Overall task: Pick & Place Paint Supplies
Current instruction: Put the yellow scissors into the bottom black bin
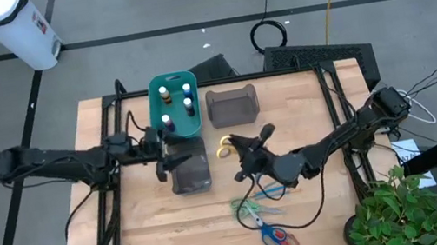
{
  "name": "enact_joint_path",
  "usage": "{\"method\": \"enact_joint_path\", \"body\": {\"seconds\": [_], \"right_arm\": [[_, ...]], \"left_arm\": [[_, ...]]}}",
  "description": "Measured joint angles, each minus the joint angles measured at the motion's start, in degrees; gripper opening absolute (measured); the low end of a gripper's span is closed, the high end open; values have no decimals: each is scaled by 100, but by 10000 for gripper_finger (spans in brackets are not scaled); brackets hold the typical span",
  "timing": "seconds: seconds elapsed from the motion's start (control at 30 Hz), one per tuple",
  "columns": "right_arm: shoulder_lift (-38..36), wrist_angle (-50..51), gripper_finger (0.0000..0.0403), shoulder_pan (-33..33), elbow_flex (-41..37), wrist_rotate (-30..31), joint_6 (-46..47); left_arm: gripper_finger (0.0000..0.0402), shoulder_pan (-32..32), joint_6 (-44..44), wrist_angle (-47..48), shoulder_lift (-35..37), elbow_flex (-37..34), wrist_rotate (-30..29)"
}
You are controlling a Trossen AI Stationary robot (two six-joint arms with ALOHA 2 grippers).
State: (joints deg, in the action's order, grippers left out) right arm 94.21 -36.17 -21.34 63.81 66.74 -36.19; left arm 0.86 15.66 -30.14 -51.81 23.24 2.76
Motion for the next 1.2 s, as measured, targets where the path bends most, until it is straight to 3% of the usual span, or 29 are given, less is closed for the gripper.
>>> {"method": "enact_joint_path", "body": {"seconds": [0.1,0.33,0.5,0.87,1.07,1.2], "right_arm": [[0,18,16,-2,0,251,-188],[0,24,15,36,-96,225,-82],[0,1,15,56,-98,215,-51],[138,-60,14,186,-105,50,252],[165,-169,14,142,-107,41,250],[164,-270,14,109,-107,-298,296]], "left_arm": [[285,-80,152,-706,-454,0,-2],[285,-257,155,-2165,-1579,0,-33],[285,-408,-378,-2916,-2263,151,-60],[285,-839,-1556,-2650,-3243,1339,-1398],[285,-893,-1391,-1753,-3266,1627,-2151],[284,-900,-1279,-1728,-3266,1631,-2265]]}}
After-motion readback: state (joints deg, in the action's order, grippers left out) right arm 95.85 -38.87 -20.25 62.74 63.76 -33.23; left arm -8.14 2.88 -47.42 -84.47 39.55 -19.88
